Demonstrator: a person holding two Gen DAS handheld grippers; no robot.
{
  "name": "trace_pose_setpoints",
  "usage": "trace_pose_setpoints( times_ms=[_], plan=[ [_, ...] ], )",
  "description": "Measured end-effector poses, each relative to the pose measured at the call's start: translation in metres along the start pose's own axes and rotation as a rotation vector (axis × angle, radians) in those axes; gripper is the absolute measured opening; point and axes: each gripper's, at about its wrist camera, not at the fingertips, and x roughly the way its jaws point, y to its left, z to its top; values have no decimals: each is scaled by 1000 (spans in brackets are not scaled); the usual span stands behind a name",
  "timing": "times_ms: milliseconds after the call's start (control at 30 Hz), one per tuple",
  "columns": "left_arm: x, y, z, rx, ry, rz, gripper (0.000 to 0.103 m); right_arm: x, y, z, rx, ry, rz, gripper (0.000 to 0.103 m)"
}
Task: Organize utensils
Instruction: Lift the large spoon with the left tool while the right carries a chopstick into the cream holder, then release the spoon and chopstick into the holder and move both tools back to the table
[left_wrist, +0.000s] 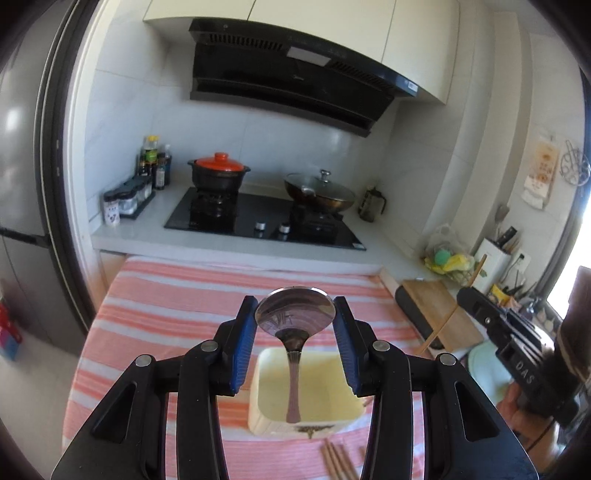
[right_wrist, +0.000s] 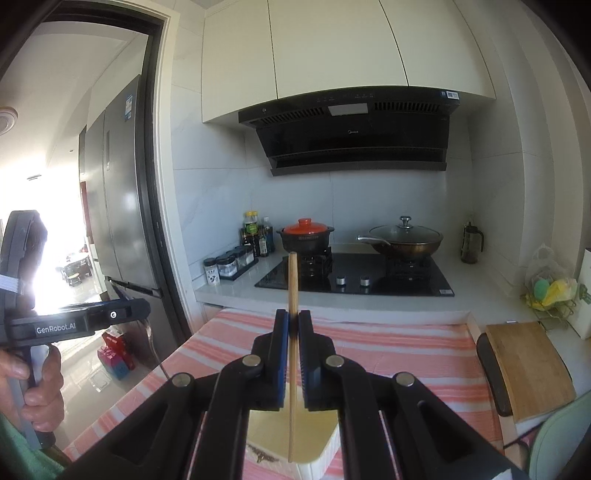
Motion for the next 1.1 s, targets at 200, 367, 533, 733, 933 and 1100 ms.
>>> trace_pose_setpoints(
  times_ms=[200, 367, 533, 733, 933, 1100],
  plan=[
    [80, 5, -32, -8, 126, 40, 41, 65, -16, -43, 35, 134, -12, 6],
    [129, 13, -71, 2, 265, 82, 42, 111, -29, -87, 80, 321, -14, 6],
    [135, 15, -74, 17, 316, 111, 48, 127, -39, -93, 119, 402, -28, 13],
    [43, 11, -34, 64, 141, 80, 75, 56, -41, -35, 106, 267, -37, 29],
    [-64, 20, -74, 153, 76, 89, 95, -57, -36, -30, 66, 180, -22, 43],
    [-90, 36, -190, 181, 207, 105, 96, -122, -37, -115, 59, 227, -82, 46]
  ],
)
